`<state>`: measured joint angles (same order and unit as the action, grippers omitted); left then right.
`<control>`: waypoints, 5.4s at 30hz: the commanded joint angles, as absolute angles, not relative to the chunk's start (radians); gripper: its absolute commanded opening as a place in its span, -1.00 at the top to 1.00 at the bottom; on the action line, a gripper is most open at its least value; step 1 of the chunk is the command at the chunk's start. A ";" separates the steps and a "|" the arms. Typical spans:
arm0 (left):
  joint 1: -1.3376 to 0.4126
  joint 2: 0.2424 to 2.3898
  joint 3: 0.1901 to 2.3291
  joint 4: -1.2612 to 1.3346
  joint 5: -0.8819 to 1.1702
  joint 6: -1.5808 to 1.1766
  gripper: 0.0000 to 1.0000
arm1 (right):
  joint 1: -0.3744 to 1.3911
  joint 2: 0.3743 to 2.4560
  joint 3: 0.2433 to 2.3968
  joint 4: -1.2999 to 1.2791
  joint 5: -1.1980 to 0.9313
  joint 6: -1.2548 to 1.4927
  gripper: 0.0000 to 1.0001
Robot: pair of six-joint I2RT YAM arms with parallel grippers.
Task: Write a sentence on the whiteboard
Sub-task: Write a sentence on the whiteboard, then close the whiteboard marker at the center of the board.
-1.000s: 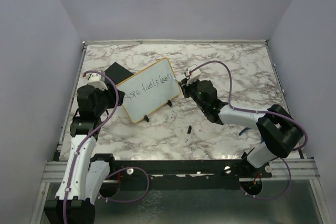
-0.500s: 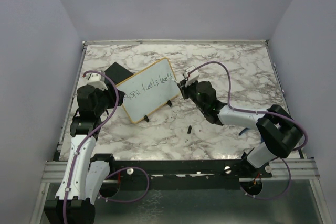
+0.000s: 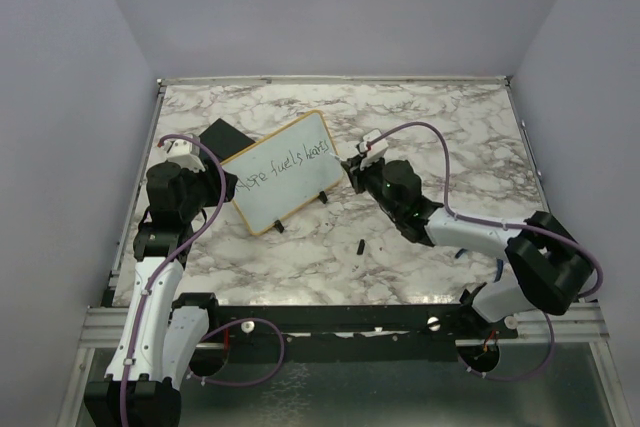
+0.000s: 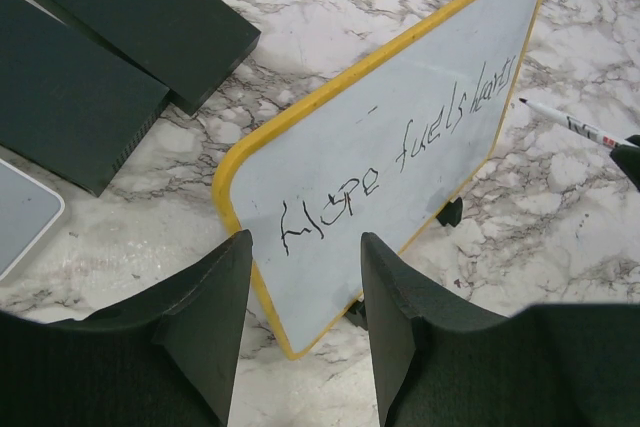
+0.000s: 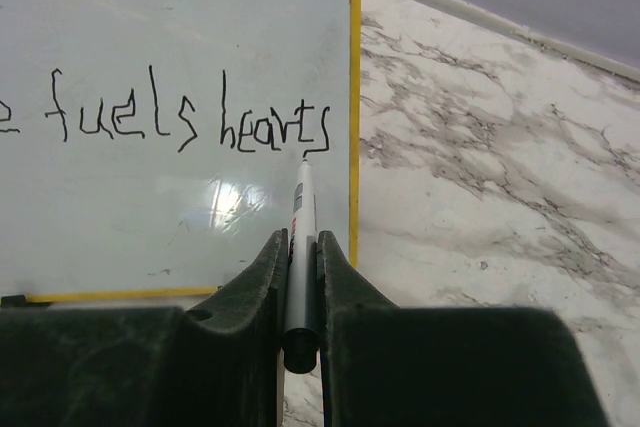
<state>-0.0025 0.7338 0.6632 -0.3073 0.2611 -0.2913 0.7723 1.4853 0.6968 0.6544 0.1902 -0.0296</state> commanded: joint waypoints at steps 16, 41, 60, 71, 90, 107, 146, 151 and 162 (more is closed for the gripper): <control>-0.009 0.721 0.654 -0.291 0.278 -0.291 0.00 | 0.779 1.511 0.720 0.668 0.280 -0.025 0.99; -0.009 0.721 0.655 -0.291 0.279 -0.289 0.00 | 0.778 1.568 0.765 0.692 0.296 -0.048 0.99; -0.009 0.718 0.654 -0.290 0.279 -0.289 0.00 | 0.778 1.559 0.739 0.690 0.292 -0.034 0.99; -0.009 0.716 0.655 -0.291 0.275 -0.288 0.00 | 0.779 1.424 0.721 0.630 0.281 -0.028 0.99; -0.009 0.648 0.808 -0.432 0.151 -0.188 -0.51 | 0.778 1.028 0.749 0.099 0.410 0.070 0.99; -0.270 0.846 1.006 -0.482 0.121 -0.261 -0.42 | 0.754 0.927 0.801 -0.208 0.440 0.237 0.99; -1.315 1.639 0.892 -0.092 -0.514 -0.710 -0.19 | 0.647 0.793 0.635 -0.251 0.474 0.334 0.99; -1.314 1.676 0.915 -0.103 -0.542 -0.728 -0.17 | 0.647 0.785 0.631 -0.260 0.472 0.337 0.99; -1.314 1.722 0.949 -0.141 -0.574 -0.718 0.09 | 0.647 0.758 0.625 -0.275 0.469 0.353 0.99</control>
<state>-1.3155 1.7004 0.9154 -0.1081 -0.5243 -0.7143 0.6514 0.7719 0.6392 -0.2783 0.4816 0.3283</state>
